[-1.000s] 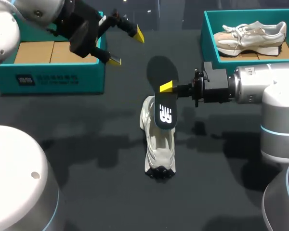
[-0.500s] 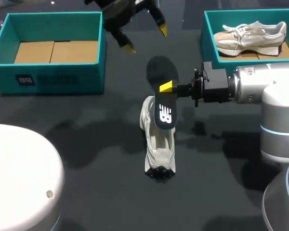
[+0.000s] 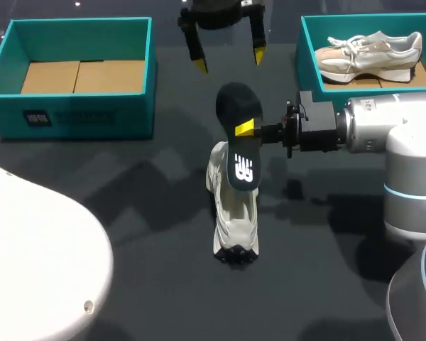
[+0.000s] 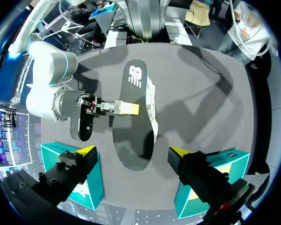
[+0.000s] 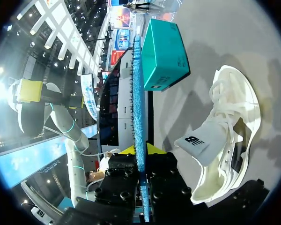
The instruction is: Take the shoe out of the shoebox, open the shoe tongue, remove and reinsert the insole, then place the shoe into the shoebox
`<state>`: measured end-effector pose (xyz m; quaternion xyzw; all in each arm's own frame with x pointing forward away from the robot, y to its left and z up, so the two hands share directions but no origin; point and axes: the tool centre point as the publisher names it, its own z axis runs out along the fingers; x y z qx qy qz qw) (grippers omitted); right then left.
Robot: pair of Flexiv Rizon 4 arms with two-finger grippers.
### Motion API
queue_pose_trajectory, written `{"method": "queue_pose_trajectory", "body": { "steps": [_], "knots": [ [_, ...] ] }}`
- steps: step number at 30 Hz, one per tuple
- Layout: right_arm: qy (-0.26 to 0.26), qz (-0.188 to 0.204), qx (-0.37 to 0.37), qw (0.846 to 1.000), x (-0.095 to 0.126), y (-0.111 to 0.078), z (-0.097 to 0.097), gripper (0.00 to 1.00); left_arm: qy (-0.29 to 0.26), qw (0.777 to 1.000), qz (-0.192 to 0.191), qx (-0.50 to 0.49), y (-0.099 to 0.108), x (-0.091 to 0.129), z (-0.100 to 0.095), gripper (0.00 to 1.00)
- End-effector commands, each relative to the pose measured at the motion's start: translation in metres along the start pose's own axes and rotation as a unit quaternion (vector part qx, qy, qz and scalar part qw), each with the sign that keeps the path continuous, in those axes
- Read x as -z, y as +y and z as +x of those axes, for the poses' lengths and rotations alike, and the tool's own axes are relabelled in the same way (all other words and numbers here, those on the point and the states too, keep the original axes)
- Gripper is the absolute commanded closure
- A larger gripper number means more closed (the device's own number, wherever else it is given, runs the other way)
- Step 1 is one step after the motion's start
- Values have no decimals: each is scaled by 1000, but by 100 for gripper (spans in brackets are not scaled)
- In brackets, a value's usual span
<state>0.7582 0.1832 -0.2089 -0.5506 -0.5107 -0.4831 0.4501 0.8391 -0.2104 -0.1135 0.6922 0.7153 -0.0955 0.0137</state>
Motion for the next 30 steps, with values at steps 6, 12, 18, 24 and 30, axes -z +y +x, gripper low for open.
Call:
{"method": "queue_pose_trajectory", "body": {
  "steps": [6, 12, 18, 24, 30],
  "knots": [
    [-1, -1, 0, 1000, 0, -1, 0, 100, 72, 997, 2, 2, 2, -4, -13, 0],
    [-1, -1, 0, 1000, 0, -1, 0, 100, 76, 997, 0, 3, 2, -6, -16, 0],
    [-1, -1, 0, 1000, 0, -1, 0, 100, 26, 1000, -4, -10, 1, -2, -11, 0],
    [-1, -1, 0, 1000, 0, -1, 0, 100, -54, 998, 7, -18, 0, 3, 5, 0],
    [-1, -1, 0, 1000, 0, -1, 0, 100, -117, 993, 13, -20, -1, 0, 19, 0]
  ]
}}
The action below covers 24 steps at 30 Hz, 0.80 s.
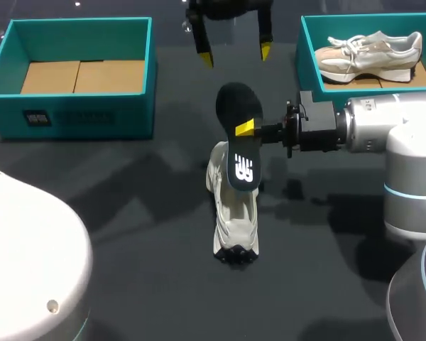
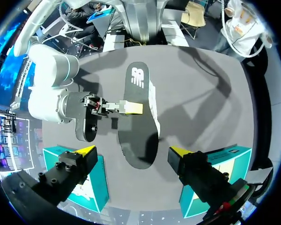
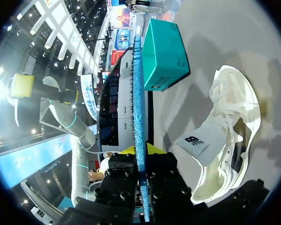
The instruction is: Take the shoe out of the shoebox, open the shoe tongue, remove and reinsert the insole, then place the shoe into the shoebox
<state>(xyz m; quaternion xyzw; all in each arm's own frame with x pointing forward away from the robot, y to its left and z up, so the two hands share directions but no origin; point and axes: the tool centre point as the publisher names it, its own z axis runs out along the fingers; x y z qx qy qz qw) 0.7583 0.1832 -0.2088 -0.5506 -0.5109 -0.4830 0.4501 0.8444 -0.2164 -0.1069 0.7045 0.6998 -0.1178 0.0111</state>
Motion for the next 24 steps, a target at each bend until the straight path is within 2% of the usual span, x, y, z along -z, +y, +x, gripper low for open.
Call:
{"method": "queue_pose_trajectory", "body": {
  "steps": [1, 11, 21, 24],
  "knots": [
    [-1, -1, 0, 1000, 0, -1, 0, 100, -116, 993, -9, -7, -7, -6, 29, 0],
    [-1, -1, 0, 1000, 0, -1, 0, 100, -237, 971, -13, -7, -15, -23, 50, 0],
    [-1, -1, 0, 1000, 0, -1, 0, 100, -374, 927, -12, 24, -21, -37, 66, 0],
    [-1, -1, 0, 1000, 0, -1, 0, 100, -379, 925, -18, 25, -21, -38, 68, 0]
  ]
}}
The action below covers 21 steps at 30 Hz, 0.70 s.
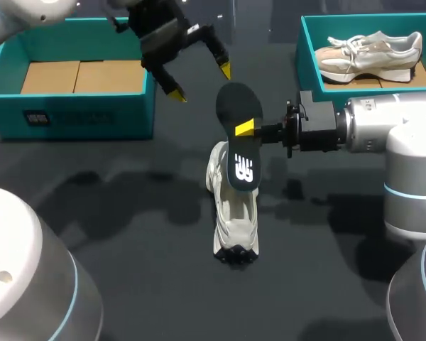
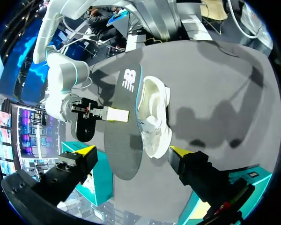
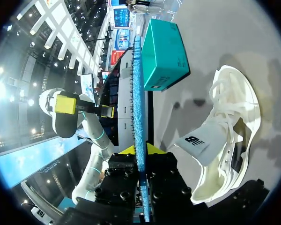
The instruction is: Take the shoe out of the shoebox, open the shoe tongue, remove and reinsert the insole, then place the shoe into the shoebox
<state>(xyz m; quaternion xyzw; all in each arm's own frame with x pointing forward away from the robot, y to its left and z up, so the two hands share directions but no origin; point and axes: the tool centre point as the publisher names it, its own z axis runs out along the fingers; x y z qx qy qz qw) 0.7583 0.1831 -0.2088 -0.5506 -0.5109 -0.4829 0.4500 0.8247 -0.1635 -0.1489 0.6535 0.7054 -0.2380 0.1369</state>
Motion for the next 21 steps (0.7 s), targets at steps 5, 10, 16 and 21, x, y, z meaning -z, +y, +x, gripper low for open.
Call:
{"method": "queue_pose_trajectory", "body": {
  "steps": [5, 10, 16, 21],
  "knots": [
    [-1, -1, 0, 1000, -1, -1, 0, 100, -208, 978, -7, -1, -7, 0, 10, 0],
    [-1, -1, 0, 1000, -1, -1, 0, 100, -208, 978, -7, -1, -7, 0, 10, 0],
    [-1, -1, 0, 1000, -1, -1, 0, 100, -257, 966, -2, -9, -7, 0, 20, 0],
    [-1, -1, 0, 1000, -1, -1, 0, 100, -318, 948, -9, -18, -5, 2, 31, 0]
  ]
}}
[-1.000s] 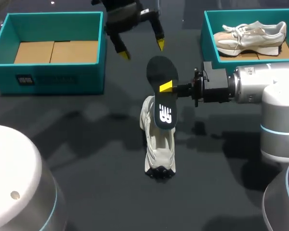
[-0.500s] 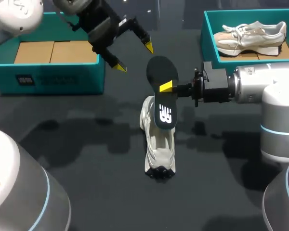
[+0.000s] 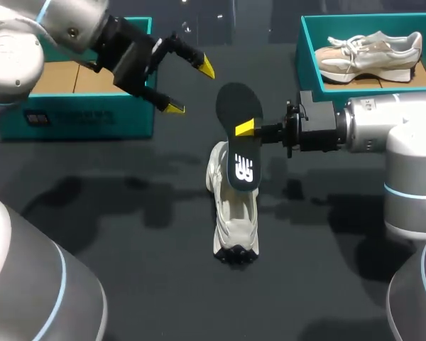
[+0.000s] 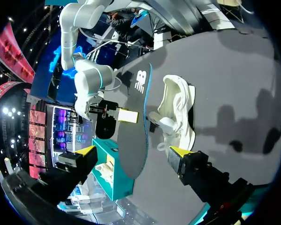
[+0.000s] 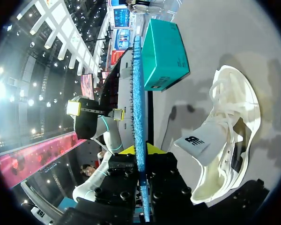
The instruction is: Take the shoe out of the shoebox, open the shoe tongue, remove and reinsert the insole, then place the shoe into the shoebox
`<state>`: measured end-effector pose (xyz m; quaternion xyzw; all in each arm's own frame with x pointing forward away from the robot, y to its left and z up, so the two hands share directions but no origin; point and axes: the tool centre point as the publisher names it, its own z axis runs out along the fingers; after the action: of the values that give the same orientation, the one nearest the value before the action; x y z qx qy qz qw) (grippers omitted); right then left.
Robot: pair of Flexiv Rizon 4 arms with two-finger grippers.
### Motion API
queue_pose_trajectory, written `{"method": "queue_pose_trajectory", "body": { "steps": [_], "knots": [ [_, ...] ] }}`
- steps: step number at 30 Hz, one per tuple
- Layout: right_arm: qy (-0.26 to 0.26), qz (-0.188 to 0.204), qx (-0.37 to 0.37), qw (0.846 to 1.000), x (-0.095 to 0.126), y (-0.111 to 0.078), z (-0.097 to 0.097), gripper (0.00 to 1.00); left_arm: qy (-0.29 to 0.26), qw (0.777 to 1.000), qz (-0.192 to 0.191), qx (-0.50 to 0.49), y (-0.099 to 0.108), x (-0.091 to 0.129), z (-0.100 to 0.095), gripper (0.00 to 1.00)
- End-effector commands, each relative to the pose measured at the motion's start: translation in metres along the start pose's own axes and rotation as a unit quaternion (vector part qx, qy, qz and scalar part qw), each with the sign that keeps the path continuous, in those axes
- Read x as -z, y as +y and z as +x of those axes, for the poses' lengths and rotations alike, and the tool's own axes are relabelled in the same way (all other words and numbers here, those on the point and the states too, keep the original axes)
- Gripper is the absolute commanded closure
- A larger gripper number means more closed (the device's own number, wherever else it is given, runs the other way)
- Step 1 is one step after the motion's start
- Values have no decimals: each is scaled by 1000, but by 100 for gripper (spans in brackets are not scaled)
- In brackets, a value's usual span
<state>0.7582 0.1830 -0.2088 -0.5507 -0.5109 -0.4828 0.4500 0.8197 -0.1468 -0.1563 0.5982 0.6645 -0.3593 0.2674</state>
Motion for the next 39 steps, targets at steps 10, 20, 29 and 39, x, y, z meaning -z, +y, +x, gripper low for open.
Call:
{"method": "queue_pose_trajectory", "body": {
  "steps": [10, 20, 29, 39],
  "knots": [
    [-1, -1, 0, 1000, -1, -1, 0, 100, -139, 990, -7, -35, -3, 8, 13, 0],
    [-1, -1, 0, 1000, -1, -1, 0, 100, -178, 982, -37, -46, 3, -2, 26, 0],
    [11, -11, -11, 1000, -12, -5, 8, 100, -232, 972, -13, -35, 3, -26, 36, 0],
    [36, -12, -18, 999, -24, -14, 9, 100, -279, 960, 0, -20, -3, -46, 34, 0]
  ]
}}
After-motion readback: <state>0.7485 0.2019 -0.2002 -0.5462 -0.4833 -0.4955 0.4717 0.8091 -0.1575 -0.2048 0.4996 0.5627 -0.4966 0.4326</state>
